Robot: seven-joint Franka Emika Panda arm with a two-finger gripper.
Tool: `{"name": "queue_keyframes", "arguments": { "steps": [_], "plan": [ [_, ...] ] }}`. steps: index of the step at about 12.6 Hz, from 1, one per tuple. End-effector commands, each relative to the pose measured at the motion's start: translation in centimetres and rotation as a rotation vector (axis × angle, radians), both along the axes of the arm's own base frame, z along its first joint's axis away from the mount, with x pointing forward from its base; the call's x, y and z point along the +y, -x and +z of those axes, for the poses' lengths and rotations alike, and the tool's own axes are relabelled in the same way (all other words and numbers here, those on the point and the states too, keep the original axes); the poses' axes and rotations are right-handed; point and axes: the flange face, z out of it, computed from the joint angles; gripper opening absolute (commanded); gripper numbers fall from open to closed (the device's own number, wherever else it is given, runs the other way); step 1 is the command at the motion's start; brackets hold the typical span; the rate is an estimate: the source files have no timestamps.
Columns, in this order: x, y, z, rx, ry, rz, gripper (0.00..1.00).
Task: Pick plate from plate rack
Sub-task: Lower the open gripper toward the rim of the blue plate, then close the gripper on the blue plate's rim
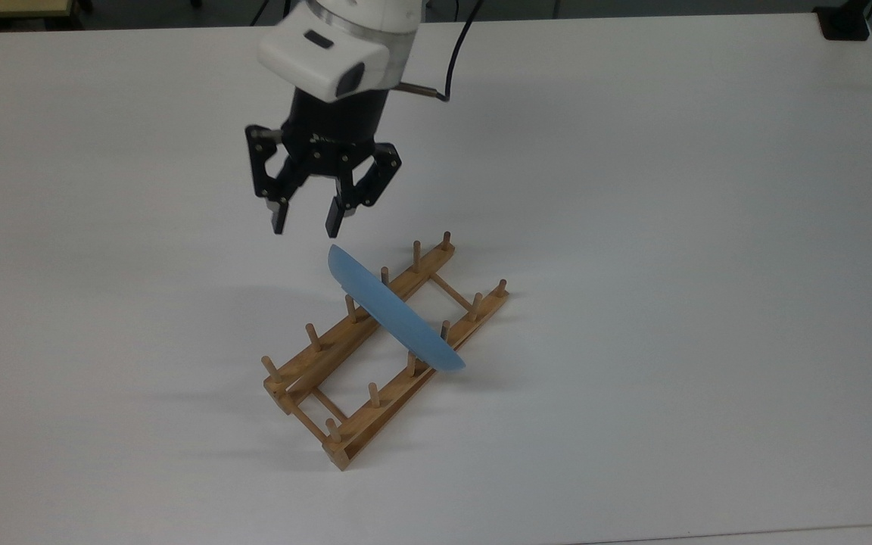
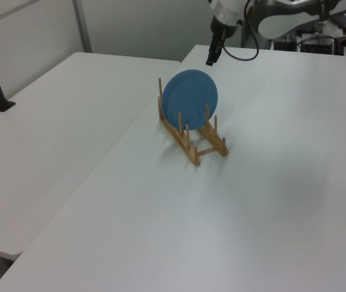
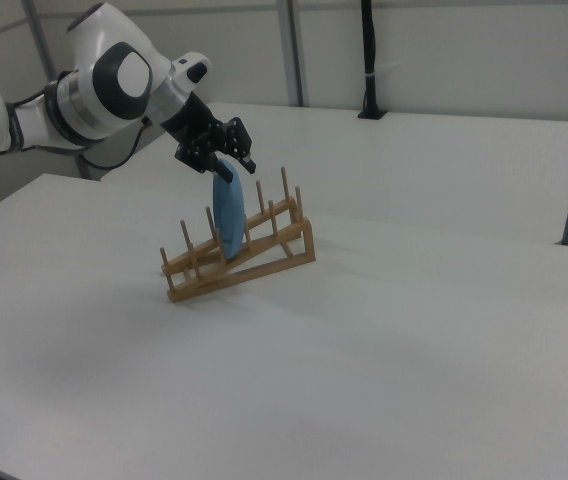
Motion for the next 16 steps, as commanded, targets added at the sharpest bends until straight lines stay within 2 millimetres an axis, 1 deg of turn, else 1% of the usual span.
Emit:
{"name": "queue_keyframes", "arguments": {
  "steps": [1, 3, 4, 5, 7, 8, 9, 10, 13, 14, 16],
  "plan": [
    [2.8, -0.3, -0.3, -0.006, 0.047, 0.067, 0.53],
    [3.5, -0.3, -0.7, -0.002, 0.051, 0.079, 0.53],
    [3.7, -0.5, -1.5, 0.008, 0.070, 0.088, 0.48],
    [3.7, -0.6, -2.0, 0.012, 0.082, 0.090, 0.41],
    [3.8, -1.0, -2.6, 0.004, 0.088, 0.104, 0.25],
    [3.9, -1.1, -2.4, -0.012, 0.082, 0.111, 0.21],
    [3.8, -1.2, -2.3, -0.018, 0.081, 0.112, 0.20],
    [3.9, -1.1, -2.2, -0.020, 0.082, 0.114, 0.15],
    [3.8, -1.2, -2.3, -0.021, 0.099, 0.120, 0.15],
    [3.8, -1.2, -2.3, -0.021, 0.108, 0.122, 0.13],
    [3.7, -1.2, -2.3, -0.020, 0.108, 0.121, 0.06]
  ]
}}
